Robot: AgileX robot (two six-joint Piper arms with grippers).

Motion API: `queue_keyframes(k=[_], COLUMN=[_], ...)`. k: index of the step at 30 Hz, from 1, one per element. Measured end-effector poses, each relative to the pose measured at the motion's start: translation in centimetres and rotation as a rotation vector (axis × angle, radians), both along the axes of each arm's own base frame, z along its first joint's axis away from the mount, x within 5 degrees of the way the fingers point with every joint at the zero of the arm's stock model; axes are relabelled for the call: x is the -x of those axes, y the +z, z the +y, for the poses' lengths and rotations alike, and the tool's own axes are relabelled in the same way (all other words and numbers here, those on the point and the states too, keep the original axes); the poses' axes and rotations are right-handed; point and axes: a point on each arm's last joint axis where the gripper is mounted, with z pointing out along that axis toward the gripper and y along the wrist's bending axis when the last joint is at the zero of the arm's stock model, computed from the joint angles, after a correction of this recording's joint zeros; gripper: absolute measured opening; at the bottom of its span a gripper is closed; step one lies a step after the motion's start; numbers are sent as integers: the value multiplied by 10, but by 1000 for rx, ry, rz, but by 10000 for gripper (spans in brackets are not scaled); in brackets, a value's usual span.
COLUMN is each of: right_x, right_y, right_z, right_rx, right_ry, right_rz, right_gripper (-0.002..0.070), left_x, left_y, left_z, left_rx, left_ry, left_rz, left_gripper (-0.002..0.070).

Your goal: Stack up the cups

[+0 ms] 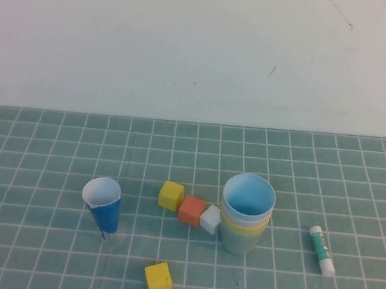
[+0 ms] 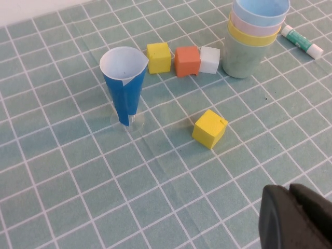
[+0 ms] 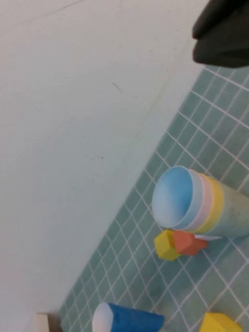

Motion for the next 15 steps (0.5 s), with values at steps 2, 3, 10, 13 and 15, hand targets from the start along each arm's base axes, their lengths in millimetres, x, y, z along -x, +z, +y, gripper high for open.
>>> queue_keyframes(k=[2,3,10,13,15], right_x=[2,3,18,27,33], right_y=[-11,-17,-36,-42,-49], right_z=[-3,-5,-30,-41,-47], right_rx=[-21,-25,-75,-127,-144], right_ry=[-20,-33,-222,-339,-427], right_rz=[28,42,-10,-19,-2], right_gripper=[-1,-1,-2,-2,-2], left_x=[0,0,0,0,0], left_y=[0,0,0,0,0], left_z=[0,0,0,0,0], left_rx=[0,0,0,0,0], left_ry=[0,0,0,0,0], left_rz=[0,0,0,0,0], left_gripper=[-3,-3,-3,-3,-3])
